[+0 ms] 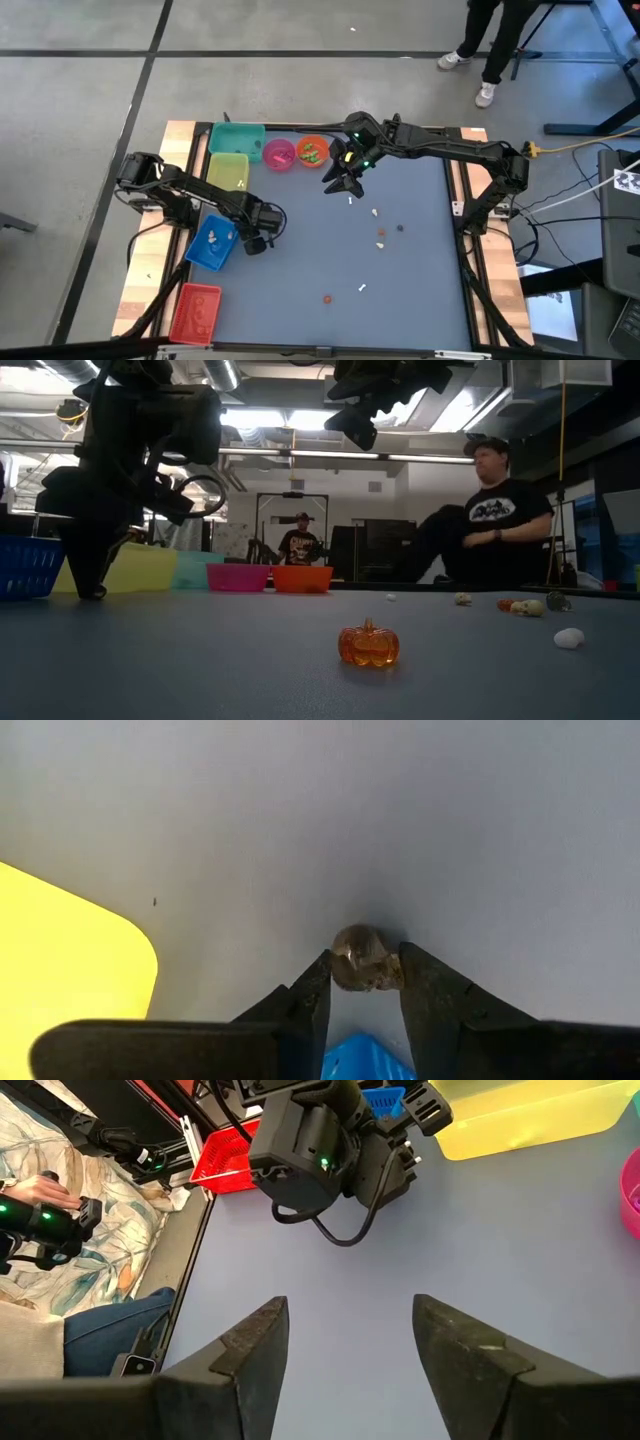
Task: Sort Halloween decoration
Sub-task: Put the black skull toy into the green bin
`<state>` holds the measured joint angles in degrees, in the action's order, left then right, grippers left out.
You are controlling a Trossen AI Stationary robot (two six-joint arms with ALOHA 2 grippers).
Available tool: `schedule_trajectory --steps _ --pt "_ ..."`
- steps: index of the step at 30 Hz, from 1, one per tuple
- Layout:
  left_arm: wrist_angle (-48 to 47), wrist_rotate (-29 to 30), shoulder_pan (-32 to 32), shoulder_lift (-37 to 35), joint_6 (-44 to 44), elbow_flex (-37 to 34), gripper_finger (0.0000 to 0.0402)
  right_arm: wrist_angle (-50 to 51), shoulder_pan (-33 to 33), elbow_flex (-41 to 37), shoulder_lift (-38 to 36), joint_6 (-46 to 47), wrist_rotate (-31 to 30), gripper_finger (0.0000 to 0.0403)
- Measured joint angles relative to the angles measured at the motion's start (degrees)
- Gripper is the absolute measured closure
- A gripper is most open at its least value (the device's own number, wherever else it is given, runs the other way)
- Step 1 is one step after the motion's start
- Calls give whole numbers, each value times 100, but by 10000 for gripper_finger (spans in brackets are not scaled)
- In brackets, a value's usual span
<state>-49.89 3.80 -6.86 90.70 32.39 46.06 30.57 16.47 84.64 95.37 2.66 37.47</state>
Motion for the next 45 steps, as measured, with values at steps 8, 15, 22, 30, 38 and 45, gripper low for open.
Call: schedule_trajectory --steps 8,15,22,30,38,45 --pt "20 82 5 0 1 0 325 0 0 0 0 0 -1 189" --pt "40 176 9 4 1 4 336 0 0 0 0 0 -1 189" --pt "25 185 9 4 1 7 348 0 0 0 0 0 -1 189" --pt "11 165 9 4 -1 7 348 0 0 0 0 0 -1 189" --pt "3 160 9 4 -1 7 349 0 0 -2 0 2 -1 189" --pt "0 154 9 4 -1 7 349 0 0 0 0 1 -1 189"
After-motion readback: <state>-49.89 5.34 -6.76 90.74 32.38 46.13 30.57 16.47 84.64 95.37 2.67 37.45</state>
